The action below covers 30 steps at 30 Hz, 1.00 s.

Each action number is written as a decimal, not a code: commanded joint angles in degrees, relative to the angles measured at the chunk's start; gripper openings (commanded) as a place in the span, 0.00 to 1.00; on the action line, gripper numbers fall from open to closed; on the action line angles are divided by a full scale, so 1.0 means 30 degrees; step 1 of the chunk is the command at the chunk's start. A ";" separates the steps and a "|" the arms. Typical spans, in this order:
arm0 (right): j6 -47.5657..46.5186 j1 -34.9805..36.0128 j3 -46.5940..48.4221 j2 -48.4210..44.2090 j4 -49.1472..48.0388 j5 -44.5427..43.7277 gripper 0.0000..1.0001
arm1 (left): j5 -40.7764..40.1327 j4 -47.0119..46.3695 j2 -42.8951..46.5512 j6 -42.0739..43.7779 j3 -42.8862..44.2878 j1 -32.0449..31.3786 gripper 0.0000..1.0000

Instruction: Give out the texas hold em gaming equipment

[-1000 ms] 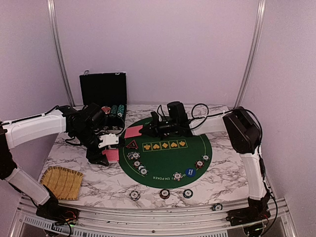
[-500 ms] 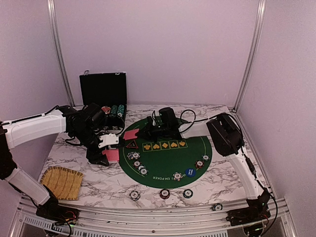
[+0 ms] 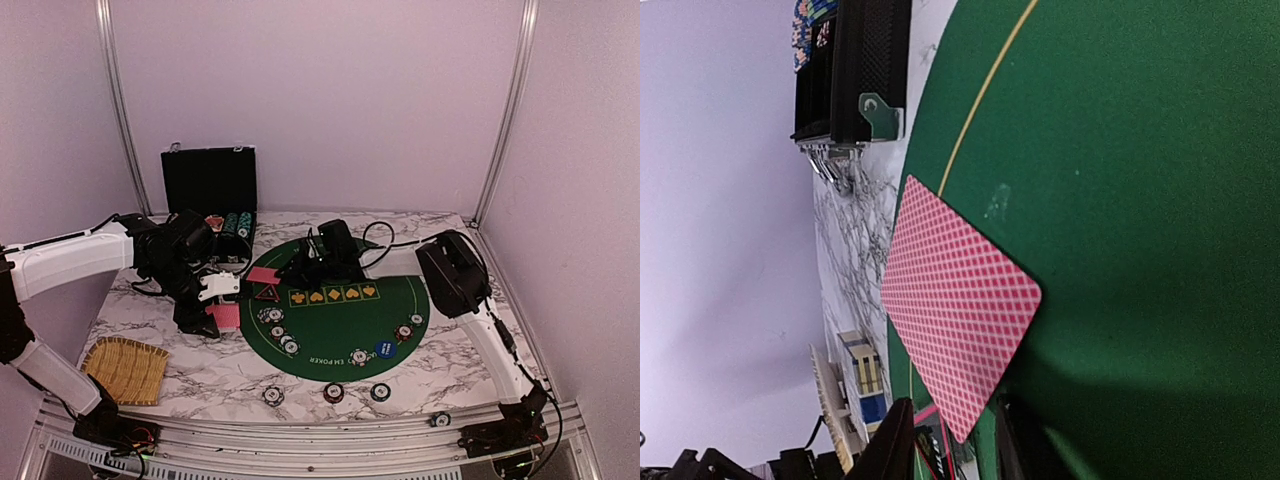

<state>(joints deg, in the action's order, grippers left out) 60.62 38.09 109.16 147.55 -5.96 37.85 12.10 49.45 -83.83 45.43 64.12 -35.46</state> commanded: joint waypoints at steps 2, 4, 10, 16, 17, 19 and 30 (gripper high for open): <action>-0.1769 0.0103 -0.1238 -0.2298 0.1922 -0.1537 0.38 | 0.0490 0.0611 0.0519 -0.0009 0.0234 0.0102 0.41; -0.2224 0.0136 -0.1647 -0.3138 0.2675 -0.2146 0.48 | 0.0524 0.0625 0.0534 -0.0025 0.0263 0.0102 0.41; -0.3249 0.0362 -0.3647 -0.6029 0.3142 -0.3252 0.73 | 0.0395 0.0621 0.0499 -0.0131 0.0433 0.0102 0.41; -0.2381 0.1643 -0.7569 -0.9257 0.0767 -0.2328 0.84 | 0.0321 0.0538 0.0154 -0.0487 0.1008 0.0102 0.41; -0.2114 0.1958 -0.8206 -0.9698 0.0288 -0.2119 0.84 | 0.0324 0.0512 0.0066 -0.0534 0.1098 0.0102 0.41; -0.1413 0.2534 -0.9537 -1.0383 -0.0914 -0.1512 0.85 | 0.0348 0.0438 -0.0059 -0.0628 0.1196 0.0102 0.41; 0.1802 0.4807 -1.2331 -1.0829 -0.6352 0.0274 0.85 | 0.0536 0.0348 -0.0274 -0.0944 0.1530 0.0102 0.40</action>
<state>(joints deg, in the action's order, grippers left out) 62.26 51.77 71.20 115.37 -16.69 36.42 12.16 49.76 -84.31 43.46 66.70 -35.46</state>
